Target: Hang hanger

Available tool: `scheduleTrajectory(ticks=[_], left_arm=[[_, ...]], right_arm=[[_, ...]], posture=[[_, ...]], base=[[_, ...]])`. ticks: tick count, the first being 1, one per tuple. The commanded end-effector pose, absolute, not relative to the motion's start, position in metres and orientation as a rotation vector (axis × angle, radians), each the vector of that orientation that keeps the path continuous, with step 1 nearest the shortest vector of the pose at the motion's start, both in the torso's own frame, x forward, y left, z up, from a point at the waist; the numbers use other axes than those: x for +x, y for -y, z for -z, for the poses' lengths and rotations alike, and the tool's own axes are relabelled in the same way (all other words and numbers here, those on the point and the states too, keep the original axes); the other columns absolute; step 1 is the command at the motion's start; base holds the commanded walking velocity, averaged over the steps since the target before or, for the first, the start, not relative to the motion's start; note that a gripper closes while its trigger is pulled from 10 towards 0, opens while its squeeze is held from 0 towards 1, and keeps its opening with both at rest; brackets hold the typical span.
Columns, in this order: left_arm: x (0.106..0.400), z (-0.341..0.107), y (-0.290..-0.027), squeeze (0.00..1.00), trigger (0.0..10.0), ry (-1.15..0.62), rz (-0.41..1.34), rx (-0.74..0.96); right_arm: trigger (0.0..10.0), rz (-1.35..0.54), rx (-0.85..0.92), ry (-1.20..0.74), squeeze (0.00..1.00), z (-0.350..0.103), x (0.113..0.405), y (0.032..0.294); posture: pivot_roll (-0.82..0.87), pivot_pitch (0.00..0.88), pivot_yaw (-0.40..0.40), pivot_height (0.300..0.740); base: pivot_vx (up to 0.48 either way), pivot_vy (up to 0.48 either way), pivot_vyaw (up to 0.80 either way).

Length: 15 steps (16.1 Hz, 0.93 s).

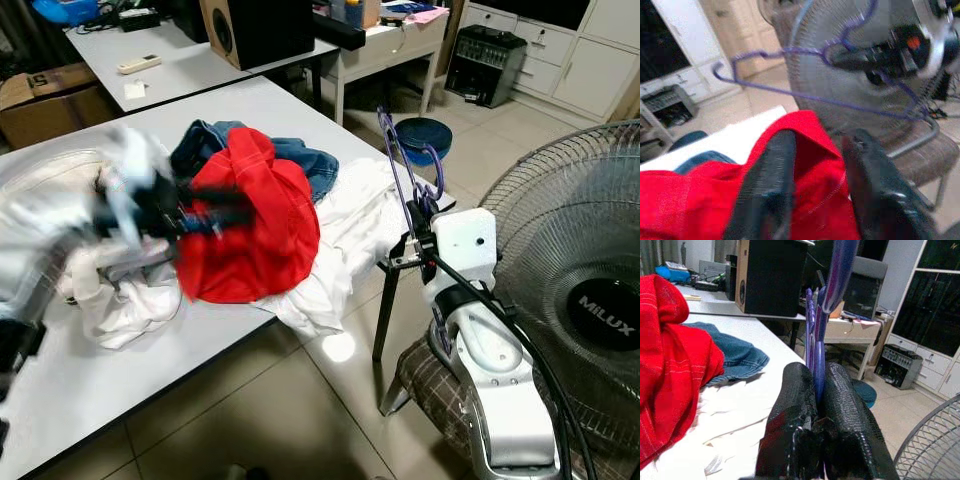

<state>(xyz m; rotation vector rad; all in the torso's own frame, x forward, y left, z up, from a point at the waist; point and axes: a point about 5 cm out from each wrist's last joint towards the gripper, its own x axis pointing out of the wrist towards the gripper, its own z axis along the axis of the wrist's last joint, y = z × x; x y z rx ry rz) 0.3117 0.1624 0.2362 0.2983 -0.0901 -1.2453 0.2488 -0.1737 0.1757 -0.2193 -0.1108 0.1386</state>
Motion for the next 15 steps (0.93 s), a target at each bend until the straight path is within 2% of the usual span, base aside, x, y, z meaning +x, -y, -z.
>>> scheduleTrajectory(ticks=[1, 2, 4, 5, 9, 12, 15], left_arm=[[0.312, -0.240, -0.168, 1.00, 10.0, 0.083, 1.232, 0.266], [0.309, -0.246, -0.175, 1.00, 10.0, 0.080, 1.233, 0.201], [0.304, -0.240, -0.185, 1.00, 10.0, -0.032, 1.262, 0.269], [0.293, -0.225, -0.196, 1.00, 10.0, -0.193, 1.324, 0.347], [0.248, -0.185, -0.188, 1.00, 10.0, -0.477, 1.551, 0.341], [0.255, -0.190, -0.194, 1.00, 10.0, -0.444, 1.496, 0.285], [0.265, -0.224, -0.195, 1.00, 10.0, -0.237, 1.466, 0.036]], right_arm=[[10.0, -0.137, -0.222, 0.135, 0.00, -0.180, 0.248, 0.173], [10.0, -0.144, -0.223, 0.131, 0.00, -0.179, 0.247, 0.173], [10.0, -0.148, -0.224, 0.127, 0.00, -0.178, 0.247, 0.173], [10.0, -0.157, -0.225, 0.121, 0.00, -0.177, 0.247, 0.172], [10.0, -0.170, -0.229, 0.120, 0.00, -0.176, 0.248, 0.171], [10.0, -0.175, -0.232, 0.120, 0.00, -0.177, 0.248, 0.171], [10.0, -0.177, -0.229, 0.117, 0.00, -0.177, 0.248, 0.170]], posture=[[-0.06, 0.000, 0.082, 0.740], [-0.06, 0.000, 0.082, 0.740], [-0.06, 0.000, 0.081, 0.740], [-0.05, 0.000, 0.078, 0.740], [-0.05, 0.000, 0.071, 0.740], [-0.05, 0.000, 0.065, 0.740], [-0.05, 0.000, 0.070, 0.740]], base=[[0.000, 0.000, 0.00], [0.000, 0.000, 0.00], [0.000, 0.000, 0.00], [0.000, 0.000, 0.00], [0.000, 0.000, 0.00], [0.000, 0.000, 0.00], [0.000, 0.000, 0.00]])
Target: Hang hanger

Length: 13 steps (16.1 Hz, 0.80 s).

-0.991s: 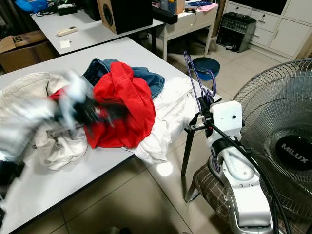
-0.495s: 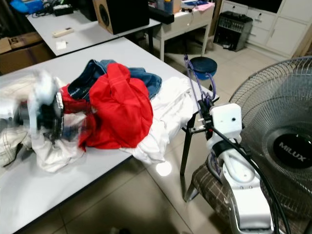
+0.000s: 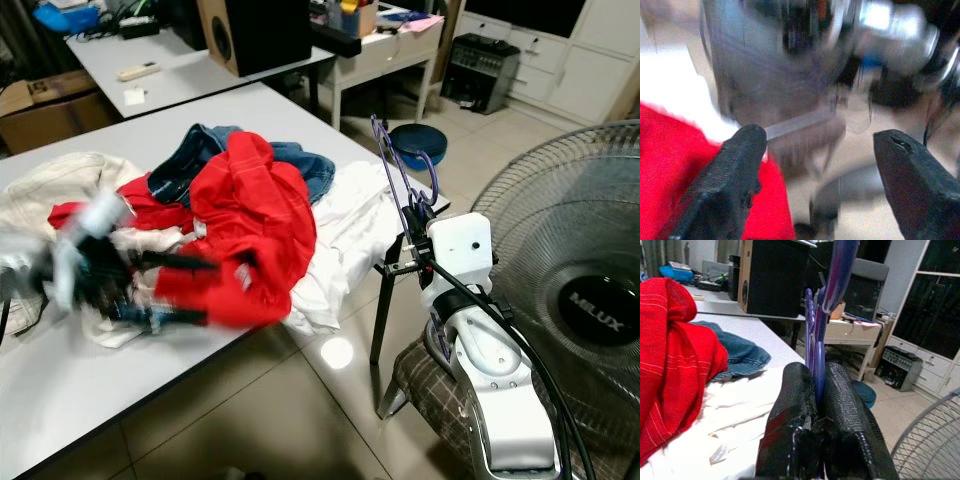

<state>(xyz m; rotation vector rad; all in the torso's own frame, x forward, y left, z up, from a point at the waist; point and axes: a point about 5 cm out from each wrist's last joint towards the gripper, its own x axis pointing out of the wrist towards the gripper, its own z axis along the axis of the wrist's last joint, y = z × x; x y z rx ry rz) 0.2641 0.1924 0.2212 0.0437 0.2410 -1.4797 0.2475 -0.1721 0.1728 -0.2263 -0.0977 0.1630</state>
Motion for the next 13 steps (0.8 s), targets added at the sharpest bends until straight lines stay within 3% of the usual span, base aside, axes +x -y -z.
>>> scheduleTrajectory(ticks=[1, 2, 3, 4, 8, 13], left_arm=[[0.265, -0.226, -0.195, 1.00, 10.0, -0.218, 1.470, 0.000], [0.264, -0.226, -0.196, 1.00, 10.0, -0.227, 1.473, -0.026], [0.260, -0.199, -0.211, 1.00, 10.0, -0.463, 1.387, 0.236], [0.262, -0.189, -0.215, 1.00, 10.0, -0.488, 1.335, 0.291], [0.293, -0.186, -0.197, 1.00, 10.0, -0.257, 1.060, 0.214], [0.302, -0.163, -0.158, 1.00, 10.0, -0.122, 1.053, 0.429]], right_arm=[[10.0, -0.177, -0.229, 0.116, 0.00, -0.176, 0.248, 0.170], [10.0, -0.174, -0.228, 0.116, 0.00, -0.176, 0.248, 0.170], [10.0, -0.167, -0.226, 0.114, 0.00, -0.176, 0.247, 0.171], [10.0, -0.164, -0.222, 0.114, 0.00, -0.176, 0.247, 0.172], [10.0, -0.171, -0.225, 0.111, 0.00, -0.175, 0.248, 0.170], [10.0, -0.171, -0.224, 0.108, 0.00, -0.175, 0.247, 0.171]], posture=[[-0.05, 0.000, 0.073, 0.740], [-0.05, 0.000, 0.075, 0.740], [-0.05, 0.000, 0.075, 0.740], [-0.04, 0.000, 0.073, 0.740], [-0.05, 0.000, 0.075, 0.740], [-0.05, 0.000, 0.075, 0.740]], base=[[0.000, 0.000, 0.00], [0.000, 0.000, 0.00], [0.000, 0.000, 0.00], [0.000, 0.000, 0.00], [0.000, 0.000, 0.00], [0.000, 0.000, 0.00]])
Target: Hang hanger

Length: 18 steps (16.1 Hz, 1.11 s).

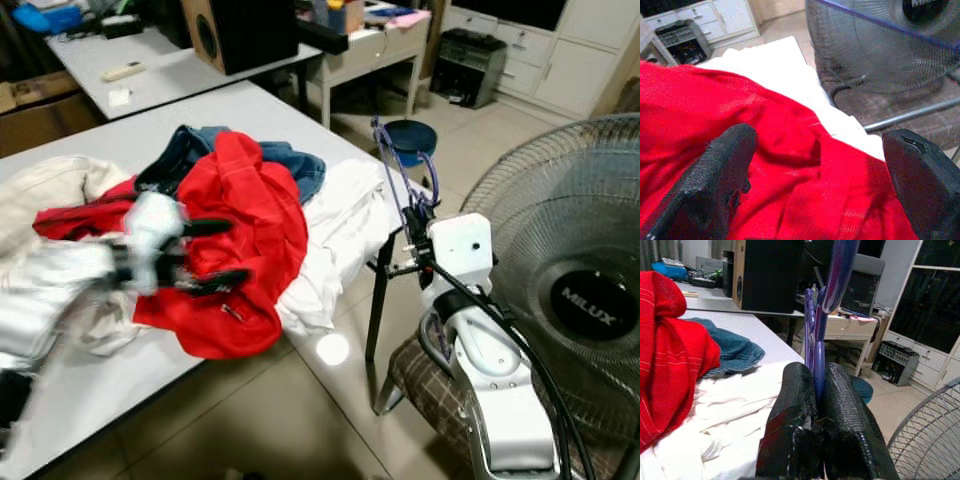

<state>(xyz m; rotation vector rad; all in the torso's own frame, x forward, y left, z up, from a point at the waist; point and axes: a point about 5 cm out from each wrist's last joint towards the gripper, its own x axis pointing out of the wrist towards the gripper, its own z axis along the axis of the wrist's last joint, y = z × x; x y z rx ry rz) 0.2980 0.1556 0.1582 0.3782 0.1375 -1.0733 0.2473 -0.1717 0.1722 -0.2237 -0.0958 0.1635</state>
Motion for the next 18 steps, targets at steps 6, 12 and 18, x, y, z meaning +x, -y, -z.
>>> scheduleTrajectory(ticks=[6, 12, 18], left_arm=[[0.316, -0.151, -0.152, 0.00, 0.0, -0.121, 1.101, 0.705], [0.312, -0.151, -0.171, 0.00, 0.0, -0.247, 1.236, 0.791], [0.328, -0.144, -0.169, 0.00, 0.0, -0.238, 1.147, 0.949]], right_arm=[[10.0, -0.153, -0.223, 0.116, 0.00, -0.177, 0.246, 0.174], [10.0, -0.158, -0.219, 0.115, 0.00, -0.176, 0.248, 0.172], [10.0, -0.154, -0.219, 0.117, 0.00, -0.177, 0.248, 0.172]], posture=[[-0.07, 0.000, 0.099, 0.740], [-0.06, 0.000, 0.092, 0.740], [-0.06, 0.000, 0.098, 0.740]], base=[[0.000, 0.000, 0.00], [0.000, 0.000, 0.00], [0.000, 0.000, 0.00]])
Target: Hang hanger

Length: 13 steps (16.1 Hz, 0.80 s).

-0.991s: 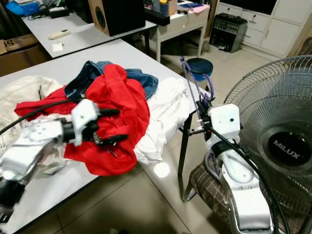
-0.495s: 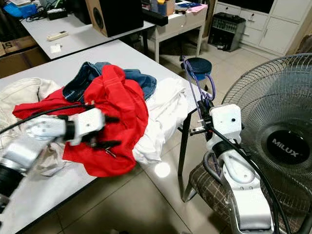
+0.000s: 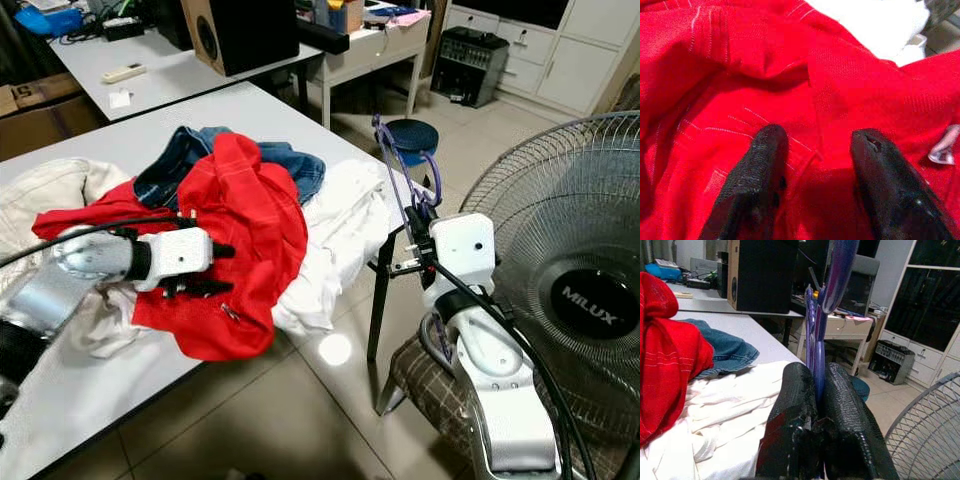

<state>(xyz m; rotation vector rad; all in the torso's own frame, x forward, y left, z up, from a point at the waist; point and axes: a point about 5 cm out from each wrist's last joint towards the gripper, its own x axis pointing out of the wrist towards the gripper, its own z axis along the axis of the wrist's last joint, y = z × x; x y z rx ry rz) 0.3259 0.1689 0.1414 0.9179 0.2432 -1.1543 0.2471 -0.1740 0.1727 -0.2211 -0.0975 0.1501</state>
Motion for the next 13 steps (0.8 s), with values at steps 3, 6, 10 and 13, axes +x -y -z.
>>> scheduleTrajectory(ticks=[3, 6, 10, 13], left_arm=[[0.328, -0.137, -0.170, 0.00, 0.0, -0.279, 1.173, 0.995], [0.330, -0.134, -0.173, 0.00, 0.0, -0.286, 1.148, 0.976], [0.335, -0.138, -0.162, 0.00, 0.0, -0.177, 1.083, 0.820], [0.340, -0.144, -0.156, 0.00, 0.0, -0.105, 1.020, 0.743]], right_arm=[[10.0, -0.152, -0.220, 0.118, 0.00, -0.177, 0.248, 0.173], [10.0, -0.154, -0.220, 0.118, 0.00, -0.177, 0.248, 0.172], [10.0, -0.163, -0.222, 0.114, 0.00, -0.176, 0.247, 0.172], [10.0, -0.170, -0.226, 0.112, 0.00, -0.175, 0.247, 0.172]], posture=[[-0.07, 0.000, 0.102, 0.740], [-0.07, 0.000, 0.102, 0.740], [-0.07, 0.000, 0.097, 0.740], [-0.07, 0.000, 0.094, 0.740]], base=[[0.000, 0.000, 0.00], [0.000, 0.000, 0.00], [0.000, 0.000, 0.00], [0.000, 0.000, 0.00]])
